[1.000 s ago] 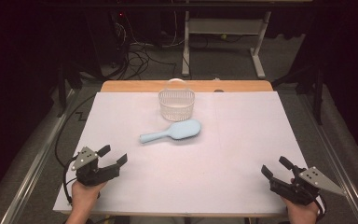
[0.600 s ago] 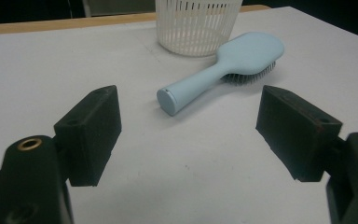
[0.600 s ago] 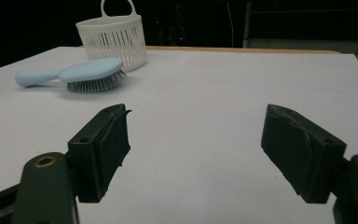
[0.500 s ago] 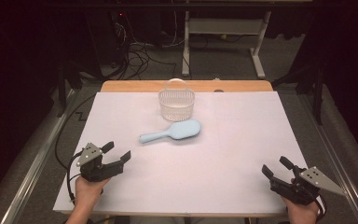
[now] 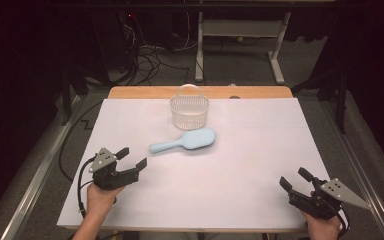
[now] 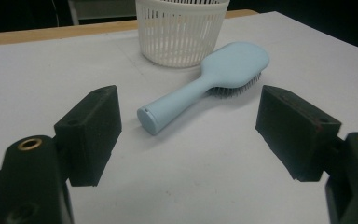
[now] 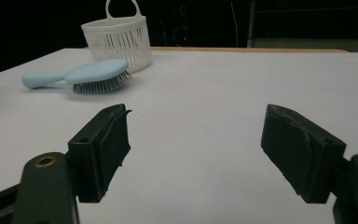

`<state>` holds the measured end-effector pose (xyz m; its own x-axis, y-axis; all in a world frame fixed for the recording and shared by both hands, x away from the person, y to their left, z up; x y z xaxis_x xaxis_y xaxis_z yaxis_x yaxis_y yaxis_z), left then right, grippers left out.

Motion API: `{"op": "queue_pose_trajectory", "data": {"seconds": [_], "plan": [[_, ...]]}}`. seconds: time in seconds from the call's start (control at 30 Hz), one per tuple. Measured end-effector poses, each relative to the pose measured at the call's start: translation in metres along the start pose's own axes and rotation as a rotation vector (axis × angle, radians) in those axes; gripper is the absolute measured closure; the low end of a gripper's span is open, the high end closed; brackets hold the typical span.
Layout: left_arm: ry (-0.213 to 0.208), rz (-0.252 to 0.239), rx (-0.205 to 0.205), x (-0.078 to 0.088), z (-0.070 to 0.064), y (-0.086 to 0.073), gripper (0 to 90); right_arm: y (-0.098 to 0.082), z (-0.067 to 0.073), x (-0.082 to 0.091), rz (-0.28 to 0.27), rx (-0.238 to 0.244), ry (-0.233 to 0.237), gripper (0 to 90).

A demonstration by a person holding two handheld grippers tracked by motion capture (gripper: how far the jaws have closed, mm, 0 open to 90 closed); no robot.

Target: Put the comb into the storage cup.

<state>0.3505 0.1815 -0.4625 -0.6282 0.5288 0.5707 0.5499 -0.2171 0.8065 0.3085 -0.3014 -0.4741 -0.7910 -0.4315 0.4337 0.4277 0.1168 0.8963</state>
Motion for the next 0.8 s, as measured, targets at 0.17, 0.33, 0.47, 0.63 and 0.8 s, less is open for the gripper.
{"op": "queue_pose_trajectory", "data": {"seconds": [0.17, 0.33, 0.47, 0.63, 0.8], "plan": [[-0.009, 0.002, 0.003, -0.009, -0.002, 0.004, 21.7, 0.0, 0.0, 0.0, -0.004, 0.001, -0.002, 23.4], [-0.023, -0.011, 0.005, -0.013, -0.006, 0.011, 21.6, 0.0, -0.002, 0.001, -0.004, 0.001, -0.02, 22.3], [-0.029, -0.008, -0.009, -0.017, -0.009, 0.015, 21.6, 0.0, -0.001, 0.002, -0.004, 0.003, -0.021, 22.4], [-0.035, -0.009, -0.022, -0.02, -0.013, 0.021, 21.7, -0.001, -0.002, 0.003, -0.006, -0.002, -0.021, 22.4], [-0.036, -0.014, -0.033, -0.021, -0.015, 0.025, 21.7, -0.001, -0.001, 0.003, -0.006, 0.004, -0.018, 22.5]]}}
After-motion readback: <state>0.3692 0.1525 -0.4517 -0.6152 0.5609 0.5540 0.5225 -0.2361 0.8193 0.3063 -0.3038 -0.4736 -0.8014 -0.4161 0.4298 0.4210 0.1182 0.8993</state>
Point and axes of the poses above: each handheld gripper's, and its own axes: x roughly backward along the jaws, y roughly out of its top, z roughly to its left, the point moved 7 cm from there along -x, roughly forward along the jaws, and after that the axes turned 11 degrees about z, right-handed, at the moved point
